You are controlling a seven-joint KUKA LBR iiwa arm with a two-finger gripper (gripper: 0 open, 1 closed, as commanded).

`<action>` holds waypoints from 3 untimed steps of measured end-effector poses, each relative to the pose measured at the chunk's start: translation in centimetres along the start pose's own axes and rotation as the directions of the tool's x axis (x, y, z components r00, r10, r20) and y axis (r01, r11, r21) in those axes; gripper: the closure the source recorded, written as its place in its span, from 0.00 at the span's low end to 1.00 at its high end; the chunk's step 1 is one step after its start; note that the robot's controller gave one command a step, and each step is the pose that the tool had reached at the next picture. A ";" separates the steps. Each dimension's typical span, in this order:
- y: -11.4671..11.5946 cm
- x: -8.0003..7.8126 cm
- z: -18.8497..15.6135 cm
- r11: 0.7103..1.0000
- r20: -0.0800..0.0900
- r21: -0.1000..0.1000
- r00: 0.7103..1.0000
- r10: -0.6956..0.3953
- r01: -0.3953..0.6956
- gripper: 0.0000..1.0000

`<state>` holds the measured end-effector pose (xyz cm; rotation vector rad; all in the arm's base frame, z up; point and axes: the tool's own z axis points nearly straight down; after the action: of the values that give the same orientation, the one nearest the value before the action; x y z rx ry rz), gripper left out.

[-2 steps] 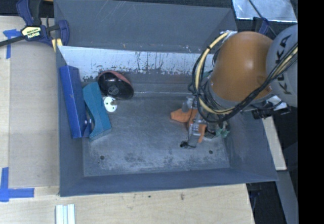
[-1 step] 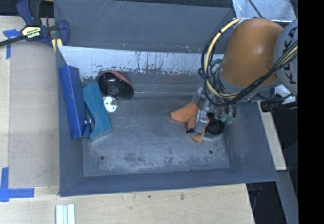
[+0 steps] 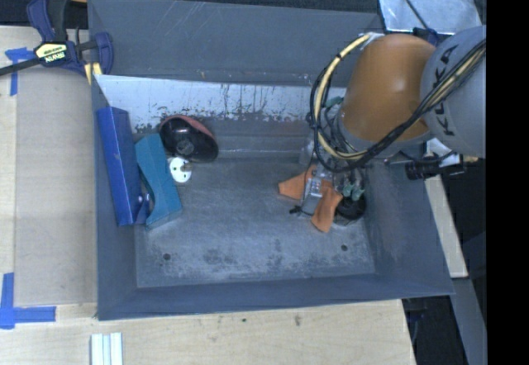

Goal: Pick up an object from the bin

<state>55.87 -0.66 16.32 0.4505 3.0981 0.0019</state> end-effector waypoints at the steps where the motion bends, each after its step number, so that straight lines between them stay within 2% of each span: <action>1: -2.9 1.9 3.0 1.000 -0.009 0.003 1.000 0.017 -0.017 1.00; 2: -2.9 1.9 3.0 1.000 -0.009 0.002 1.000 0.017 -0.017 1.00; 3: -3.3 -0.5 -2.4 1.000 -0.012 0.003 1.000 0.018 -0.018 1.00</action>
Offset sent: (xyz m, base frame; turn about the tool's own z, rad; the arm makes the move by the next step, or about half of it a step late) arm 0.0000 0.0000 0.0000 0.0000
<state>55.34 -3.94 18.69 0.4806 3.1064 0.0003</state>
